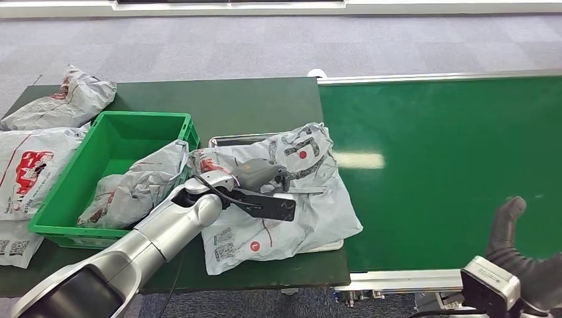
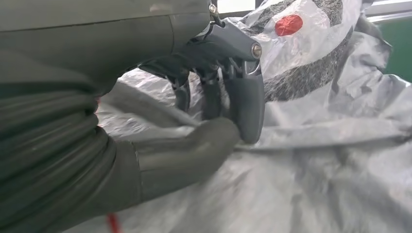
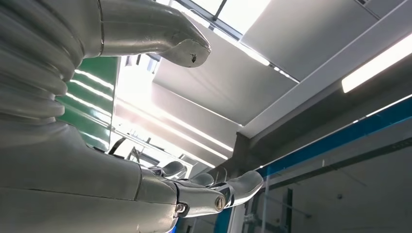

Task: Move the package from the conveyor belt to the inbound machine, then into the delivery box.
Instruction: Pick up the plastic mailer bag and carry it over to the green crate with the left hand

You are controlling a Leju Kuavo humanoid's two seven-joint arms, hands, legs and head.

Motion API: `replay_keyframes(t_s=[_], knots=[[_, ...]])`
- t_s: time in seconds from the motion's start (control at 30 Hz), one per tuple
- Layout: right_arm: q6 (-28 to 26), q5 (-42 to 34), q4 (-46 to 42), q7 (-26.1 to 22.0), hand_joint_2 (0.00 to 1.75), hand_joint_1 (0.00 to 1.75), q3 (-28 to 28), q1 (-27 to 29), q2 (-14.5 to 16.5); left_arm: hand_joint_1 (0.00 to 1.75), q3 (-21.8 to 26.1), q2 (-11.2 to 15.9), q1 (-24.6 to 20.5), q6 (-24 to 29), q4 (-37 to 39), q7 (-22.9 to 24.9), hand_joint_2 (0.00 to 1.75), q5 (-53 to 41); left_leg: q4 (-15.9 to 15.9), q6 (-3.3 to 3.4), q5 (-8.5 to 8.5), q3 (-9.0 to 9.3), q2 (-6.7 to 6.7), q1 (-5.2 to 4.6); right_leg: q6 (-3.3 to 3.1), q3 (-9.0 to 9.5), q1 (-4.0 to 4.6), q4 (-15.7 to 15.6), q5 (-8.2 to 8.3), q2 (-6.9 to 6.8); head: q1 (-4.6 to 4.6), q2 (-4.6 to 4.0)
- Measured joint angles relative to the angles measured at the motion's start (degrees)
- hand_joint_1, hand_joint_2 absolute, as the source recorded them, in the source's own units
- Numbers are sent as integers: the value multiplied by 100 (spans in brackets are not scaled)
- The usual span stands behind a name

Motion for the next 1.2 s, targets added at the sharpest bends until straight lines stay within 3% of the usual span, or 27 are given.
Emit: replay_keyframes(t_s=[0.33, 0.77, 0.9, 1.1, 1.17, 1.2], knots=[[-1, -59, -64, -13, 175, 0, 120, 9, -9, 175, -171, 73, -10, -65, 266, 23, 175, -416, 0, 0, 0, 0, 1, 0, 0, 0, 0, 0, 0, 1, 0, 0], [-1, -172, -65, -396, 175, 0, 155, 12, -4, 175, -170, 165, -17, 316, 379, 32, 175, -490, 0, -1, 1, 2, 0, 1, 0, 2, 1, 1, 0, 1, 0, 0], [-1, -170, -65, -458, 175, 0, 168, 7, 15, 54, -128, 212, -18, 433, 294, 84, 175, -523, 0, -1, 1, 1, 0, 0, 0, 2, 0, 1, 0, 0, 0, 0], [-1, -53, -65, -387, 175, 0, 249, -39, 15, 54, -60, 287, -7, 641, 26, 188, 175, -593, 0, -1, 1, 0, -3, 0, 0, 4, 0, 1, 0, -4, 0, 0], [-1, -41, -65, -378, 175, 0, 261, -47, 15, 29, -29, 302, -1, 647, -39, 193, 175, -595, 0, -1, 1, 0, -3, 0, 0, 5, 0, 1, 0, -3, 0, 0], [-1, -40, -65, -375, 175, 0, 263, -49, 15, 15, -20, 308, 0, 647, -63, 194, 131, -595, 0, 0, 1, 0, -3, 0, 0, 5, 0, 1, 0, -3, 0, 0]])
